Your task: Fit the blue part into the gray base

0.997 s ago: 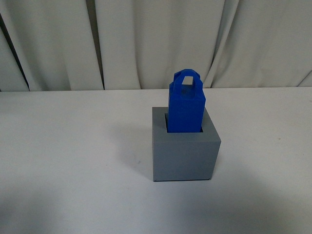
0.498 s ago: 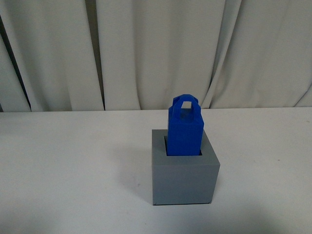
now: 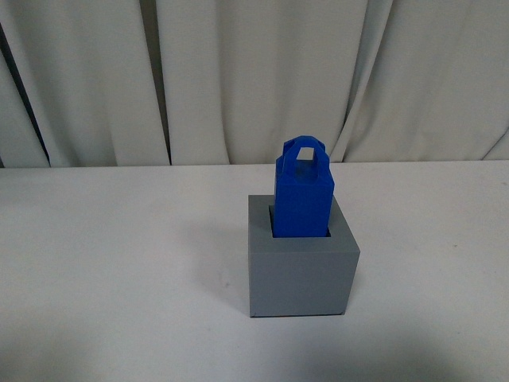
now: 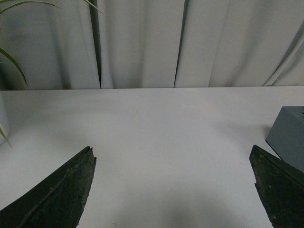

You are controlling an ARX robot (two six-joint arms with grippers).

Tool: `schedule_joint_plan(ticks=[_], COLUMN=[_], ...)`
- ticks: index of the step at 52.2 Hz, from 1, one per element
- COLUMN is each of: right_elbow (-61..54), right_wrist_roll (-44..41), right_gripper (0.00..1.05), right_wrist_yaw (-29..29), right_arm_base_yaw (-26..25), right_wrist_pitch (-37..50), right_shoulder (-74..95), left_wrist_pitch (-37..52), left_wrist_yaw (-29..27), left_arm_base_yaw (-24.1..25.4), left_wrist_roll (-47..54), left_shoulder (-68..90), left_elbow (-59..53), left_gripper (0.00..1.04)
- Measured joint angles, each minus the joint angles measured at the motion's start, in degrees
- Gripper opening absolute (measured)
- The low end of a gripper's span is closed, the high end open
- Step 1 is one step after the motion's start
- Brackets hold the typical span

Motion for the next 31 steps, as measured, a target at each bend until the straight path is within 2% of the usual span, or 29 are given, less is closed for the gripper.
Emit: schedule_joint_plan(ticks=[26, 31], right_elbow=[0.0, 0.04], right_wrist_roll=[0.0, 0.0], right_gripper=[0.02, 0.02], right_wrist_yaw=[0.0, -0.15], right_arm_base_yaw=[0.0, 0.0], right_wrist_pitch=[-8.09, -15.72], right_shoulder=[-8.15, -13.84], left_wrist_pitch=[0.0, 0.0], left_wrist_yaw=[0.0, 0.0], left_arm_base_yaw=[0.0, 0.0], left_wrist_roll=[0.0, 0.0], left_shoulder=[0.0, 0.0], left_elbow=[0.0, 0.0], left_gripper=[0.99, 0.99])
